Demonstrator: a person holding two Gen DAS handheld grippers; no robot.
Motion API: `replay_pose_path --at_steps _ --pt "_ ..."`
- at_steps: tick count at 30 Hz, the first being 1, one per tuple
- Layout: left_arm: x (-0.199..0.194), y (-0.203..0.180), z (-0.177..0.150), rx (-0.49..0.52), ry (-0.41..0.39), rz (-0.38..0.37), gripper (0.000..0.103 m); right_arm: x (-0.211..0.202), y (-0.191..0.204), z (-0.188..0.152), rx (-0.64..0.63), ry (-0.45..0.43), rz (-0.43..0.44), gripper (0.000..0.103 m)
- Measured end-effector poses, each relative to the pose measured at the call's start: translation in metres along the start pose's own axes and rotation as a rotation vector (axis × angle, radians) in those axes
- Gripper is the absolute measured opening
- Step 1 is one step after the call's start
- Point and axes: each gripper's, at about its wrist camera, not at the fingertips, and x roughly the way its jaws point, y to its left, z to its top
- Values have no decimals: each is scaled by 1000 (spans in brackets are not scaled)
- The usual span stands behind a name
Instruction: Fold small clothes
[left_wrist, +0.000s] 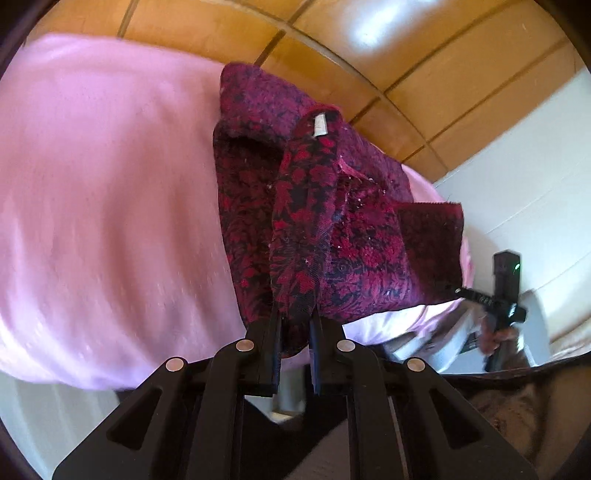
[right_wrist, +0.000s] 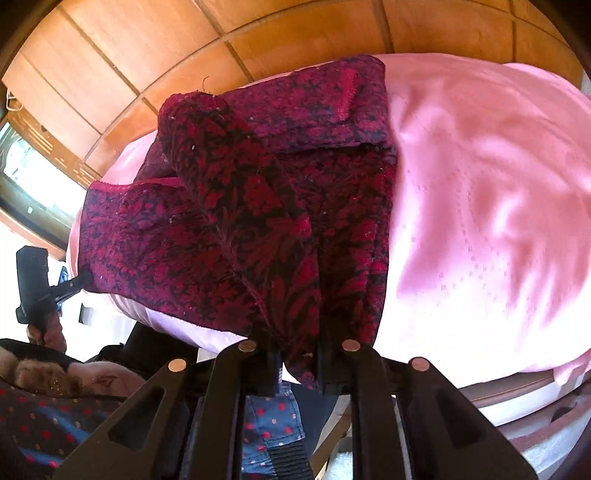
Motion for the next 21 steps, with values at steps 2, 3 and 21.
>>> replay_pose_path --at_steps 2,3,21 --pt "-1 -5 15 39 -19 23 15 2 4 8 -4 -13 -18 25" --pt "-3 -8 23 69 -47 55 19 2 9 15 -19 -33 -54 36" --pt "44 18 77 31 -57 11 71 28 67 69 -283 -282 -368 20"
